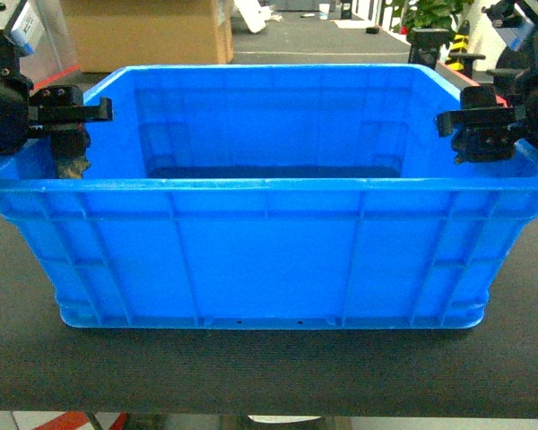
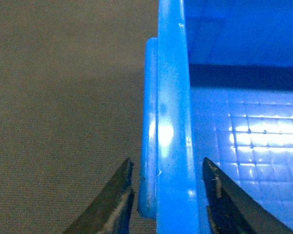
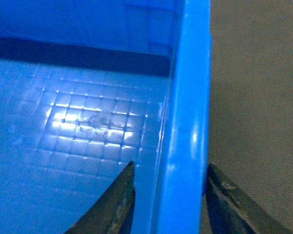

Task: Place box next to blue box on left shelf

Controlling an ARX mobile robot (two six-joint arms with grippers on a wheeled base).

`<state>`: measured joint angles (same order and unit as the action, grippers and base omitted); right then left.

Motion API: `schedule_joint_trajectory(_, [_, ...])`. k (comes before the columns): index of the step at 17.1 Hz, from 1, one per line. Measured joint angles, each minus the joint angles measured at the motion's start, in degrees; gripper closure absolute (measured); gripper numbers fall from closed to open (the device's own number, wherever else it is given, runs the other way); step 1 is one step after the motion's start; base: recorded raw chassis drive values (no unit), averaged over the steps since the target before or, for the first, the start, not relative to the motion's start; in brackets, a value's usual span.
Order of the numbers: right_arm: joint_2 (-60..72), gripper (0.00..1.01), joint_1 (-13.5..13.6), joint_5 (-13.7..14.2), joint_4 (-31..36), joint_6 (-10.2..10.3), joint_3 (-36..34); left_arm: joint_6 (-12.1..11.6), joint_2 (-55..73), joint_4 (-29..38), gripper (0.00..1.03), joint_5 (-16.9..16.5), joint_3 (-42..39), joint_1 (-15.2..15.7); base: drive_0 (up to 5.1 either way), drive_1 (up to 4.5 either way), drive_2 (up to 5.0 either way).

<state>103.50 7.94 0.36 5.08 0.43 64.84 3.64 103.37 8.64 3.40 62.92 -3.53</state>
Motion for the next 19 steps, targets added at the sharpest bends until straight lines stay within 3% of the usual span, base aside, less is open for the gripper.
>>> schedule_joint_trajectory(2, [0.1,0.75,-0.1,0.4,0.5,0.0,0.1,-0.9,0.0,0.1,0.81,0.1,0.1,0.1,0.0,0.00,0.0])
schedule_joint_trajectory(3, [0.1,0.79,0.0,1.1,1.9,0.7,0.1,-1.4,0.0,0.2,0.83,0.8,0.1,0.1,0.0,0.00,0.0])
schedule_joint_trajectory(5, [-0.2,0.79,0.3,1.4,5.8,1.2,-1.2,-1.5,-0.3,1.4,0.84,0.9,-0.4,-0.2,0.0,0.00,0.0])
schedule_joint_trajectory(9, [-6.8,0.79,1.8,3.8,22.3,1.0,-12.2,-1.8,-6.6,17.1,0.84,1.7,-10.6,-1.2,0.0,0.00,0.0])
schedule_joint_trajectory(13, [-17.6,0.80,2.6,7.0,36.1,-1.1,-22.2,-4.5,-17.4,34.2,0.85,6.3,-21.2,-4.2,0.0,0.00,0.0])
schedule_joint_trajectory(15, [-20.6,0.80,2.7,7.6,37.7,-1.6,-25.8,-6.2,-20.6,39.2,0.85,8.3,-25.4,-5.4,0.0,0.00,0.0])
schedule_joint_trajectory(19, [-24.0,0.80,2.9,8.5,38.2,-1.6,-29.7,-7.4,-23.8,37.9,0.86,8.9,-27.8,-6.1,0.0,0.00,0.0])
